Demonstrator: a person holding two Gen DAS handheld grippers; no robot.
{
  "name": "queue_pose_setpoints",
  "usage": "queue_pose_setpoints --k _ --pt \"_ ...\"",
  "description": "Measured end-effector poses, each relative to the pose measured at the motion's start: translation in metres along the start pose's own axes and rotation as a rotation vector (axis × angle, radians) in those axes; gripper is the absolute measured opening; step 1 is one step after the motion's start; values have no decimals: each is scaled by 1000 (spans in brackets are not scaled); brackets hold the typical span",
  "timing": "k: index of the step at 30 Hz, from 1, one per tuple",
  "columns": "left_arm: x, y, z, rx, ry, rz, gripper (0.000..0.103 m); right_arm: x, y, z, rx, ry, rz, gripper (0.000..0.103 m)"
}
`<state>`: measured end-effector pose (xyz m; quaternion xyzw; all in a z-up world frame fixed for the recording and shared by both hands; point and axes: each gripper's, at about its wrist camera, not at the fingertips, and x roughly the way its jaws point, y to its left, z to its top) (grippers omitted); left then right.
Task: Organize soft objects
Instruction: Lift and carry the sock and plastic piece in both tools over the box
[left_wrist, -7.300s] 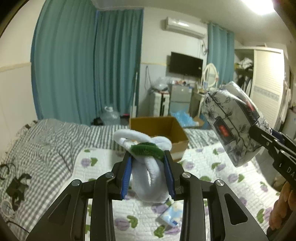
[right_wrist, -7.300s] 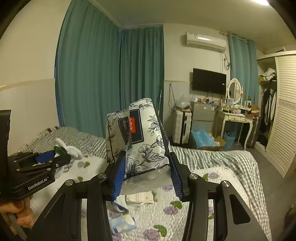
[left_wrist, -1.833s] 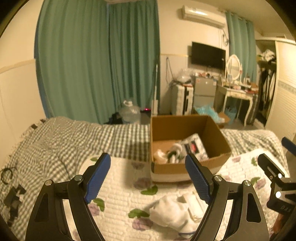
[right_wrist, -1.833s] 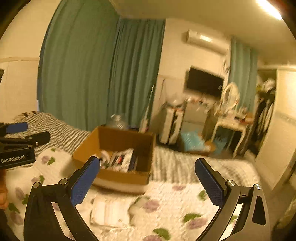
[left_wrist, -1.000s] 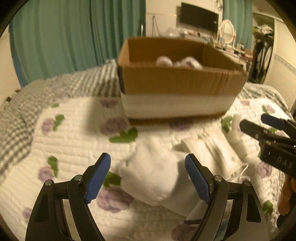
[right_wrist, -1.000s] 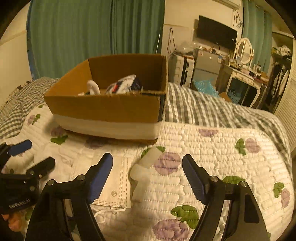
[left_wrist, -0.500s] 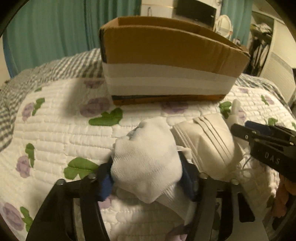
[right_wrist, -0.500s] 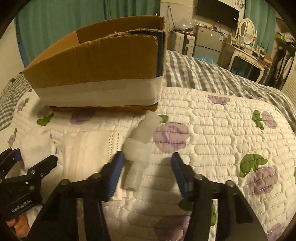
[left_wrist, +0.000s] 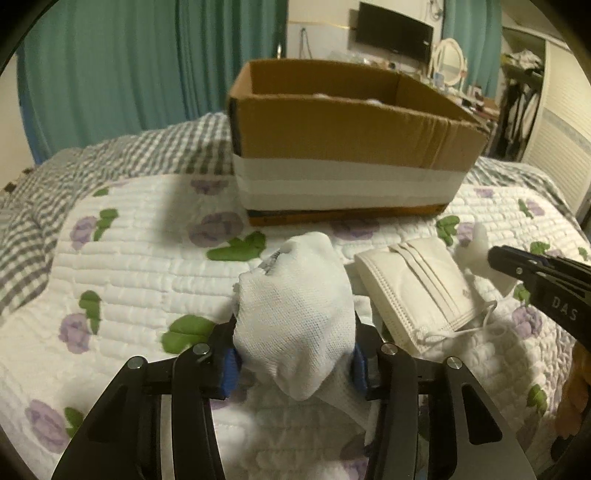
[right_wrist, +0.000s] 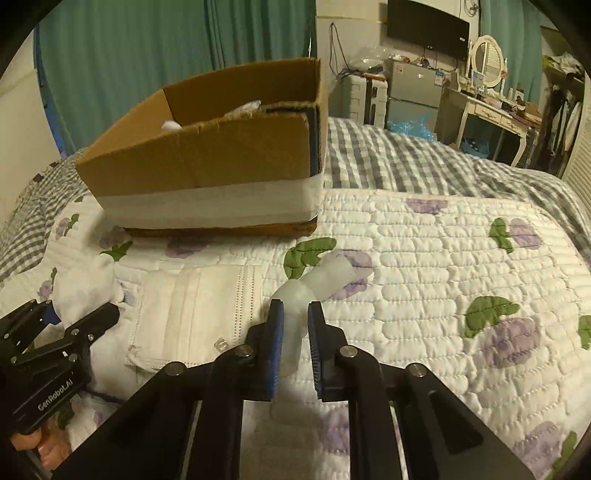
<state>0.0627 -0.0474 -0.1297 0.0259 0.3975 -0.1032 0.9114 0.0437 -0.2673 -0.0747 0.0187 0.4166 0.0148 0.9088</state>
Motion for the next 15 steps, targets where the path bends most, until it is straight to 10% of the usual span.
queue_pose_setpoints --k 15 --pt "-73 9 2 9 -126 59 46 -66 17 -8 -31 -138 20 10"
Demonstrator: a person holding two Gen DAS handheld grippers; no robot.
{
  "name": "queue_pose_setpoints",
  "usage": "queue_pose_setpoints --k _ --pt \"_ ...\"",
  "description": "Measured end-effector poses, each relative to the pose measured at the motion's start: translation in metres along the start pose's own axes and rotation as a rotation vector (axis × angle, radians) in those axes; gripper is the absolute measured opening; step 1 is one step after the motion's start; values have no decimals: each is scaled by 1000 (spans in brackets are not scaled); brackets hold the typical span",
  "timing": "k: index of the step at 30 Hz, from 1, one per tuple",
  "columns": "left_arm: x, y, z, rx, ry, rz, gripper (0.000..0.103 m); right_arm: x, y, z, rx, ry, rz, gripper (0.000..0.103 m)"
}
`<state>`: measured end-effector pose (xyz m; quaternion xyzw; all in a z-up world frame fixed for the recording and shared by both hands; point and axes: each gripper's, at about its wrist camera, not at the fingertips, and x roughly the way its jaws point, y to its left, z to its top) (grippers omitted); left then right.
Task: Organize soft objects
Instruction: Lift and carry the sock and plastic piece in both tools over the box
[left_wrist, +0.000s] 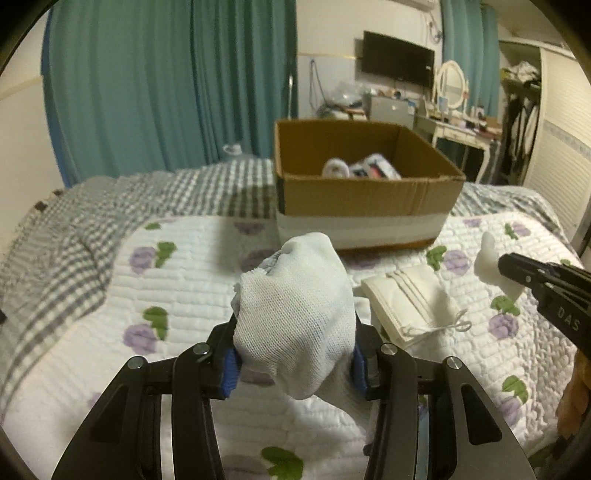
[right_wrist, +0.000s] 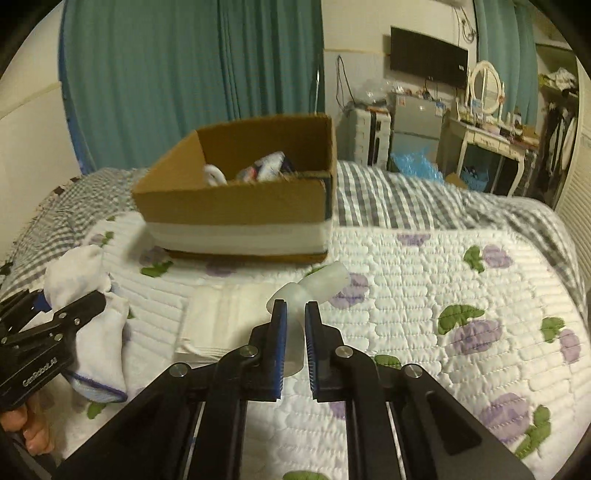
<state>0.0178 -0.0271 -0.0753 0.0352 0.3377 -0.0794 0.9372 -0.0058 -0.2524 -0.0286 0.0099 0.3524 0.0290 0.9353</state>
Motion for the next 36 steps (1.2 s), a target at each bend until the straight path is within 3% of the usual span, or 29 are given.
queue_pose_setpoints --k 20,24,30,33,36 --pt "-109 7 34 -20 -223 20 46 -139 23 15 -41 -248 -4 9" --pt "-129 5 43 -17 -270 10 46 -162 28 23 -61 -298 -14 3" --pt "-153 -1 59 -2 -322 -1 46 -192 36 39 -91 -361 -8 2" --pt "-154 -2 61 -4 -331 -9 46 -186 32 43 -93 -341 -5 2" --pt "-152 -2 60 -9 -330 -15 46 -147 21 39 -59 -189 71 6"
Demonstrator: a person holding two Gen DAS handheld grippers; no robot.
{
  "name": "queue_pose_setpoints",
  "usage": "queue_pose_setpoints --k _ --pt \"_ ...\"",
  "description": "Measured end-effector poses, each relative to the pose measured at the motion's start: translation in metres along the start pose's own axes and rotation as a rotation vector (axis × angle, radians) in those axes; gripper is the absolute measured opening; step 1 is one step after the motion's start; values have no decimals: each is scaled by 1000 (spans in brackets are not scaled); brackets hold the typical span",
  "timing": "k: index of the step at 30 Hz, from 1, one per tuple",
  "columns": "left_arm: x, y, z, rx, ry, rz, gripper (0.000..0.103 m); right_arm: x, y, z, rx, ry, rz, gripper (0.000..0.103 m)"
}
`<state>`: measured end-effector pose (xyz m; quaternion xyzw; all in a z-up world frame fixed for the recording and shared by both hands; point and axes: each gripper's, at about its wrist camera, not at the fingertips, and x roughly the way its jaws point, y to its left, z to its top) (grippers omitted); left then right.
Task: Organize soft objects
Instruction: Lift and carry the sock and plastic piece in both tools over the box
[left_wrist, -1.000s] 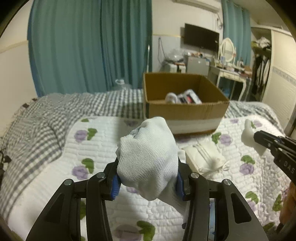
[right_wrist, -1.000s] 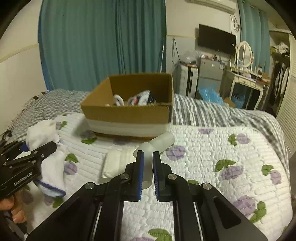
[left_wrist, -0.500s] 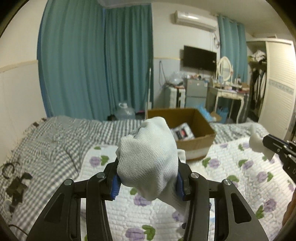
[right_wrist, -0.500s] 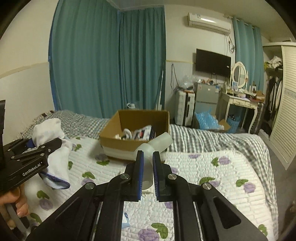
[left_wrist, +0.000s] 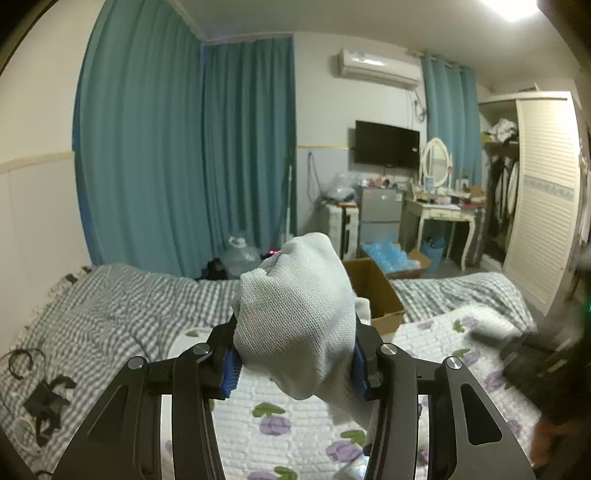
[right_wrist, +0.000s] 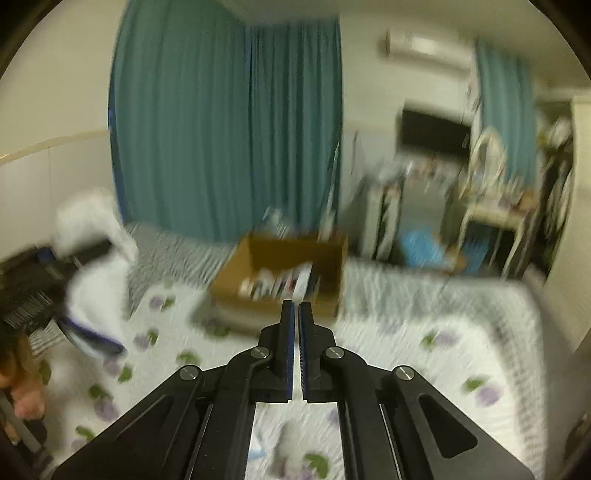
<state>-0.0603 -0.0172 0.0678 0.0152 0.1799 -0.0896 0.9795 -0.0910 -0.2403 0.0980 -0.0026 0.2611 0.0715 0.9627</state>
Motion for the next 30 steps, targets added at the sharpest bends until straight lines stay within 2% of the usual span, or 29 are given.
queue_pose_setpoints --k 1,2,4,6,8,13,15,16,18,21,25,30 --pt "2 1 -1 -5 4 -3 46 22 -4 -10 14 85 20 20" --pt "4 3 -2 -8 6 -5 46 40 -6 -22 15 155 16 42" --pt "7 3 -5 -3 9 -2 46 72 -4 -52 -19 251 -14 61" --pt "10 4 -7 7 13 -1 46 96 -3 -80 -38 338 -38 61" --pt "14 4 -9 17 18 0 46 112 -10 -99 -8 418 -21 61" --pt "23 4 -9 10 30 2 46 126 -14 -129 -15 586 18 59" --pt "25 6 -7 7 25 3 46 131 -10 -143 -34 649 33 37" --pt "26 6 -5 8 21 5 46 130 -7 -149 -56 658 19 28" --pt "28 7 -3 7 17 3 46 127 -5 -150 -70 656 18 27" --pt "32 6 4 5 7 -2 46 114 -2 -141 -70 596 30 27" --pt "39 3 13 9 -8 -9 46 87 -2 -112 -48 465 43 27" --pt "53 -1 28 20 -20 -16 46 67 0 -62 -72 284 -23 27"
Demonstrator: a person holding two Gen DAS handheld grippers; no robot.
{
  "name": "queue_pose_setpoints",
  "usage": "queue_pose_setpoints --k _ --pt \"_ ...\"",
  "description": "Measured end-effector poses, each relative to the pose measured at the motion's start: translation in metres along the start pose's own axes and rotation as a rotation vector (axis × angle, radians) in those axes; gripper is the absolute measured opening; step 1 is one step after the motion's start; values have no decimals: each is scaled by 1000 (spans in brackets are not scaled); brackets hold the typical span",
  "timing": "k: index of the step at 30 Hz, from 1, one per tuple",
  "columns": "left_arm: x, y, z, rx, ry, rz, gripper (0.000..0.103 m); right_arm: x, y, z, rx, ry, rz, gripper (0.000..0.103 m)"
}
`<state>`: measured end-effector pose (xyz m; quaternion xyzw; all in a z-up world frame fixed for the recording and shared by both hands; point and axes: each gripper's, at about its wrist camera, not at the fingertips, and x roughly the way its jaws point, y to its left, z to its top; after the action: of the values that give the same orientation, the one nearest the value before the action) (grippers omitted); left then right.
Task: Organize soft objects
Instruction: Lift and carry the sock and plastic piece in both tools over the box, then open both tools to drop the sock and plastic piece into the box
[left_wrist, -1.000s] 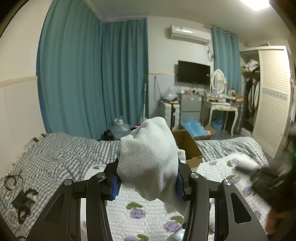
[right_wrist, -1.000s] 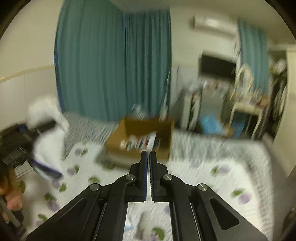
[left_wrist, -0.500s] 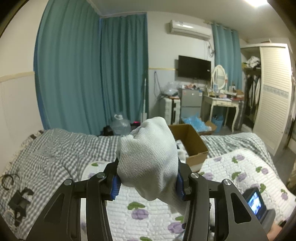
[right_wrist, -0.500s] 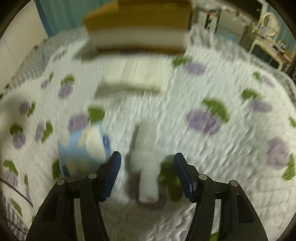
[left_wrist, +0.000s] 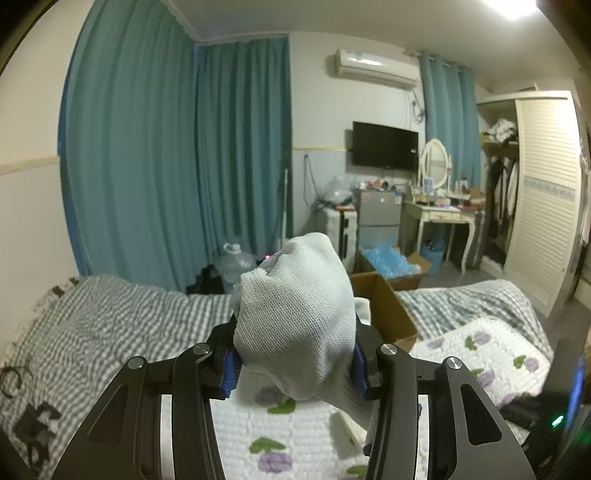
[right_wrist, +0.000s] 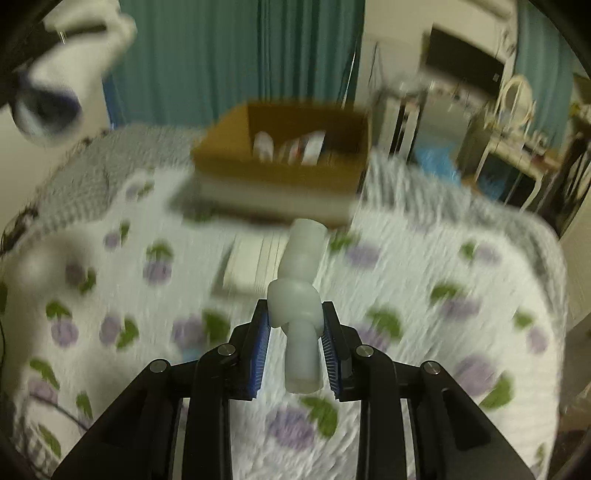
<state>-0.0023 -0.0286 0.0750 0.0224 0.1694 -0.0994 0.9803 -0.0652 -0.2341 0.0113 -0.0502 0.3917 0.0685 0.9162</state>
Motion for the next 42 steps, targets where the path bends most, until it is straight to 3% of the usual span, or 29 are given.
queue_pose_setpoints --k 10,18,27,34,39,42 --pt "35 -1 24 3 -10 -4 46 -32 -9 97 36 -245 -2 27" --pt "83 0 27 11 4 13 46 -13 -11 151 36 -330 6 27" --pt "150 -7 8 4 83 15 46 65 -18 178 16 -267 7 28" --pt "188 -17 -26 38 193 33 47 133 -21 163 -7 -155 27 29" --pt "201 -20 -37 31 255 41 52 157 -25 152 -23 -93 43 30" --pt "200 -19 -31 35 260 47 54 154 -29 151 -18 -106 40 31"
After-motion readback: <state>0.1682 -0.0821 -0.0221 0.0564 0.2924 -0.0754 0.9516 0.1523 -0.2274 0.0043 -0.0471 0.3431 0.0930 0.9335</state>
